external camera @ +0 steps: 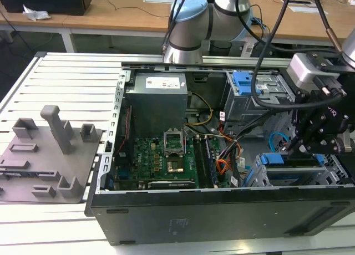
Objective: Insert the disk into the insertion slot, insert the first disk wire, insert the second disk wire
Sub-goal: 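Insert the second disk wire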
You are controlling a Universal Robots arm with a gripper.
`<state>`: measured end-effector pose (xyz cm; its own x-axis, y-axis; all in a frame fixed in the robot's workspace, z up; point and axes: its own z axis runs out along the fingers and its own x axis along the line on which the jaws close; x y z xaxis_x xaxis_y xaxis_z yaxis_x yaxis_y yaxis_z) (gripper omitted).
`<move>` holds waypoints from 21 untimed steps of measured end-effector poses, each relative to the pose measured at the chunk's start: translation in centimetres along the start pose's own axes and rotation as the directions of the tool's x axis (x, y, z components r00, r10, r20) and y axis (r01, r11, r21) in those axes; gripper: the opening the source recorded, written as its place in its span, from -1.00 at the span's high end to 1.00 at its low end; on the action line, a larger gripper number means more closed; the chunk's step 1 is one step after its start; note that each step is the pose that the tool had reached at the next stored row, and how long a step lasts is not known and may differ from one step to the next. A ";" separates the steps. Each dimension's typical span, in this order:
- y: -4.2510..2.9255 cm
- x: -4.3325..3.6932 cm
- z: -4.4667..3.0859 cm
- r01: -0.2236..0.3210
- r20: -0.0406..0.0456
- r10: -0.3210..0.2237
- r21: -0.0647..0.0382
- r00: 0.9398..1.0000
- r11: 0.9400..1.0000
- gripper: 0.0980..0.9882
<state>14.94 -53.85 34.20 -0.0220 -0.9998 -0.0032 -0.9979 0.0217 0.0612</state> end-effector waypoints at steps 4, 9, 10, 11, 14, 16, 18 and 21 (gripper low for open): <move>-0.06 0.16 0.43 0.000 0.000 0.000 0.000 1.000 1.000 0.85; -0.07 0.21 0.55 0.000 0.001 0.000 0.000 1.000 1.000 0.68; -0.06 0.21 0.51 0.000 0.000 0.000 0.000 1.000 1.000 0.68; -0.05 0.21 0.41 0.000 0.001 0.000 0.000 1.000 1.000 0.68; 0.03 0.20 -1.02 0.000 0.000 0.000 0.000 1.000 1.000 0.68; 0.10 0.14 -1.90 0.000 0.000 0.000 0.001 1.000 1.000 0.71; 0.16 0.11 -2.62 0.000 0.000 0.000 0.001 1.000 1.000 0.86; 0.24 0.10 -3.25 0.000 0.001 0.000 0.002 1.000 1.000 0.98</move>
<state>14.89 -53.95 37.46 -0.0216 -0.9998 -0.0039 -0.9980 0.0213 0.0596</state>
